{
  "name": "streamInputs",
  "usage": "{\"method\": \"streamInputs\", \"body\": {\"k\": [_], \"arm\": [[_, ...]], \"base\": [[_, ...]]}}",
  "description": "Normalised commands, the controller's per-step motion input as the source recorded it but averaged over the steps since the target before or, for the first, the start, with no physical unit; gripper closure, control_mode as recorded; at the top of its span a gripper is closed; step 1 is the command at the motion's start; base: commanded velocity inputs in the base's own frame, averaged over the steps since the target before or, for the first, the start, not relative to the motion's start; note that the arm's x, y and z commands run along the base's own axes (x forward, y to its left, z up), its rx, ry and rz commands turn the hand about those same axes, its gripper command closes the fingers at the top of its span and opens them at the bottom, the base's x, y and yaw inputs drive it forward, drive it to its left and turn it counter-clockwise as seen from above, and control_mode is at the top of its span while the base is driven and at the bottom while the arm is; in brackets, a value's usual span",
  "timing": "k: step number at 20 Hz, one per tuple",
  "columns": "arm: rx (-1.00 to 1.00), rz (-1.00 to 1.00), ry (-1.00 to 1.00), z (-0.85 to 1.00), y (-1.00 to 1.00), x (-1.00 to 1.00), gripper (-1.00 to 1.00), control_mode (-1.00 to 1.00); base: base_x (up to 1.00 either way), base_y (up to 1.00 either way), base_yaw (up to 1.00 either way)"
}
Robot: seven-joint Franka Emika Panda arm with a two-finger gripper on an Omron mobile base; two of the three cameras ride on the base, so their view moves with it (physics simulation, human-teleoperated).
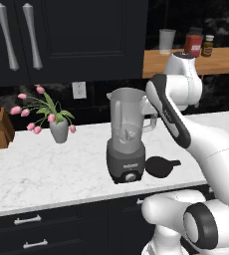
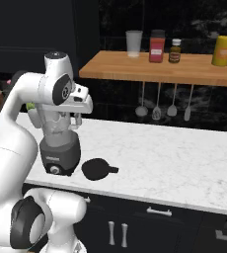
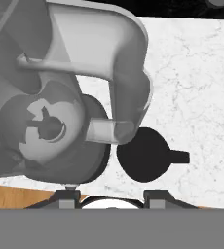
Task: Close the lid blender by securely placing the lid on top.
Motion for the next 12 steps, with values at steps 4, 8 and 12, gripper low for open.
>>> {"method": "streamInputs", "body": {"k": [4, 8, 12], "arm": [[0.0, 0.0, -0.02, 0.0, 0.0, -0.17, -1.0, -1.0], [0.07, 0.18, -0.37, -0.27, -0.56, -0.5, -1.0, -1.0], [0.1, 0.32, -0.49, -0.51, -1.0, -0.52, -1.0, -1.0]], "base": [[0.0, 0.0, 0.0], [0.0, 0.0, 0.0], [0.0, 0.0, 0.0]]}}
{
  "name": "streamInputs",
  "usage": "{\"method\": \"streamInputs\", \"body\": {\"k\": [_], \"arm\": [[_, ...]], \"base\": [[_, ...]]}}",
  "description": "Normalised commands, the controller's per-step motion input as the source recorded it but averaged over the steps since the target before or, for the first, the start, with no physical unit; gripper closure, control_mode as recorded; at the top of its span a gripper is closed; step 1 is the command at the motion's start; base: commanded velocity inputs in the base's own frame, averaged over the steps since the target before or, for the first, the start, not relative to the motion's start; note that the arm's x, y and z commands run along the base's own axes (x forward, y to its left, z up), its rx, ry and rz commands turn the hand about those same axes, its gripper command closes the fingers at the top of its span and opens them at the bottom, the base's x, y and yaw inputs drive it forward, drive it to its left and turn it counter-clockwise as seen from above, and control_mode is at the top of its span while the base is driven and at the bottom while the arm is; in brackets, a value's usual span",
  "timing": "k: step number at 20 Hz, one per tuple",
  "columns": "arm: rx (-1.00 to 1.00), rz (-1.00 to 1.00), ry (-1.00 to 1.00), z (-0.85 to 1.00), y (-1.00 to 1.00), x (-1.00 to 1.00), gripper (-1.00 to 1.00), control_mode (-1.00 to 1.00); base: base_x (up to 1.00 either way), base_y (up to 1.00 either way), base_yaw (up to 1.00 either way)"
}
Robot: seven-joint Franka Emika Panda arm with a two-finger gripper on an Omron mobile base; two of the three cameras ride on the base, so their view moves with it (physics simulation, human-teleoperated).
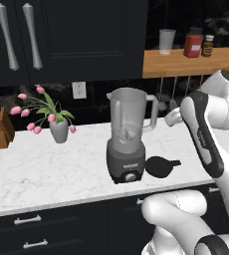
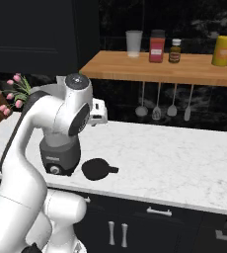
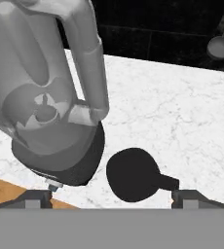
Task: Close the lid blender by securely placing the lid on top.
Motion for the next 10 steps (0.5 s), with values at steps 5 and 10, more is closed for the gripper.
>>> {"method": "streamInputs", "body": {"k": [5, 10], "arm": [[0.02, 0.41, -0.33, -0.37, -1.0, -0.14, -1.0, -1.0], [-0.08, 0.46, -0.03, -0.29, -0.52, 0.04, -1.0, -1.0]], "base": [[0.0, 0.0, 0.0], [0.0, 0.0, 0.0]]}}
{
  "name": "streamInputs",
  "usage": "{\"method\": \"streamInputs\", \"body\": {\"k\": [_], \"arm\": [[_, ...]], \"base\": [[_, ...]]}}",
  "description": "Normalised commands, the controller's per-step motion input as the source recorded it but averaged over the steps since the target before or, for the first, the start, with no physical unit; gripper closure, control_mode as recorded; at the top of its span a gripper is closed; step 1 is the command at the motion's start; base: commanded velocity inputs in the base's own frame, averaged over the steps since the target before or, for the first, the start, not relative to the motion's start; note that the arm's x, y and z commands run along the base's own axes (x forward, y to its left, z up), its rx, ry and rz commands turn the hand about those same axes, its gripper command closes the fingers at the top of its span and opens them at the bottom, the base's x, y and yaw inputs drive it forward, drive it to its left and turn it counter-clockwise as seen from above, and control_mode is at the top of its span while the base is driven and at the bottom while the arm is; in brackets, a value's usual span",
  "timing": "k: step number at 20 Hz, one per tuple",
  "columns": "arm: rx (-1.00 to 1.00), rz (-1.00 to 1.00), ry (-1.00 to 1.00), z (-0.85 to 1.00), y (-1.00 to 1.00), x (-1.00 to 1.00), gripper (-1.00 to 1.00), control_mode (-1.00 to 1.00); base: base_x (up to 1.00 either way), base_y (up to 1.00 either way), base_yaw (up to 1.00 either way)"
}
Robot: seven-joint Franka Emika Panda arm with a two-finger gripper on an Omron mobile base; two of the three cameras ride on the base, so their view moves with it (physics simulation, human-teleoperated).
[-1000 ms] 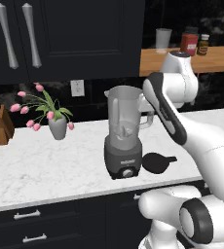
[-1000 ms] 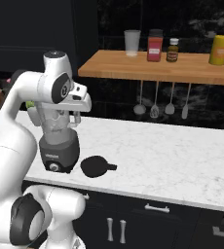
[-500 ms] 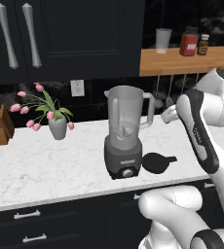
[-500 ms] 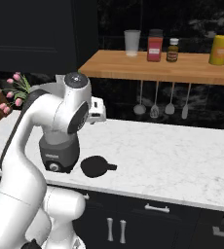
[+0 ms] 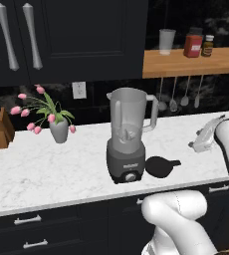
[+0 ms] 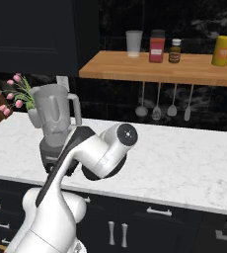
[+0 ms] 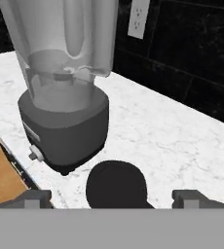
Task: Close the lid blender by securely placing the lid on top.
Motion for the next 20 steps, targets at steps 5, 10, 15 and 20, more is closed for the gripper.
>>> {"method": "streamInputs", "body": {"k": [5, 10, 15, 20], "arm": [[-0.21, 0.4, 0.0, -0.28, -0.07, 0.04, -1.0, -1.0], [-0.23, 0.35, 0.0, -0.33, 0.0, 0.0, -1.0, -1.0], [-0.15, 0.31, -0.02, -0.32, 0.03, -0.01, -1.0, -1.0], [-0.08, 0.1, 0.0, -0.15, 0.24, 0.0, -1.0, -1.0]], "base": [[0.0, 0.0, 0.0], [0.0, 0.0, 0.0], [0.0, 0.0, 0.0], [0.0, 0.0, 0.0]]}}
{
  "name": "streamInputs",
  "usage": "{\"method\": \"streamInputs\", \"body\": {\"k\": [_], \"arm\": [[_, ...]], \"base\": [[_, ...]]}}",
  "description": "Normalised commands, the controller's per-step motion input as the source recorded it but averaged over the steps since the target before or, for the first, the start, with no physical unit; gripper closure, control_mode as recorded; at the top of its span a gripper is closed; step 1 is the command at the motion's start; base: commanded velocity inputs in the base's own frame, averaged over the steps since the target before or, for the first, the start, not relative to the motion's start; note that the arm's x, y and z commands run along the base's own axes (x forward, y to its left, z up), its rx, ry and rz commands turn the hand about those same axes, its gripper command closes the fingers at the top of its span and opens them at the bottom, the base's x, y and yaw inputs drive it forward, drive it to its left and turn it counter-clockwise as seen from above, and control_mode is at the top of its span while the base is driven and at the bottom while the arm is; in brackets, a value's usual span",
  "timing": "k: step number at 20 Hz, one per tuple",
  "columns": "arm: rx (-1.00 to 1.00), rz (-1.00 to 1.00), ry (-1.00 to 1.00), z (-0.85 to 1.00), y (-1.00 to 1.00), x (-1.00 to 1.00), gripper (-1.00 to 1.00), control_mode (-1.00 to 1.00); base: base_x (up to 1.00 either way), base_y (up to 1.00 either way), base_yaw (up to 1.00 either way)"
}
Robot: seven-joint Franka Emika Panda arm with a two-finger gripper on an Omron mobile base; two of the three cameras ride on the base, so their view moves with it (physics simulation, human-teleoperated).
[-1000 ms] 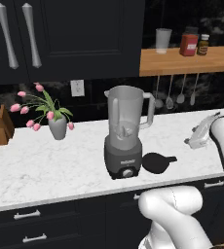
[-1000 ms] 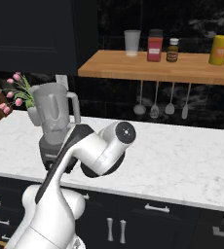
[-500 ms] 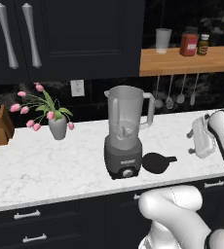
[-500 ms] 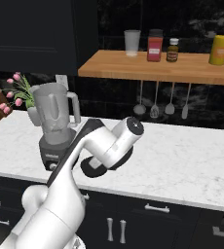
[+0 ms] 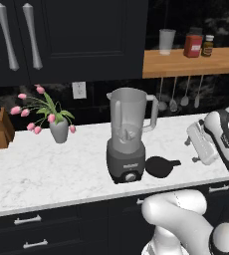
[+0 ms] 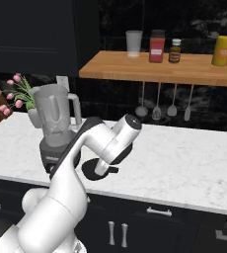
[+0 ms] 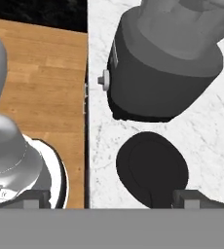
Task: Close the lid blender by securely placing the lid on top.
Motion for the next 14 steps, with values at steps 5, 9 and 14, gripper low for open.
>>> {"method": "streamInputs", "body": {"k": [5, 9, 14], "arm": [[0.0, 0.04, 0.0, -0.15, 0.01, 0.0, -1.0, -1.0], [0.0, 0.07, 0.0, -0.23, 0.0, 0.0, -1.0, -1.0], [0.0, 0.03, 0.0, -0.26, 0.0, 0.13, -1.0, -1.0]], "base": [[0.0, 0.0, 0.0], [0.0, 0.0, 0.0], [0.0, 0.0, 0.0]]}}
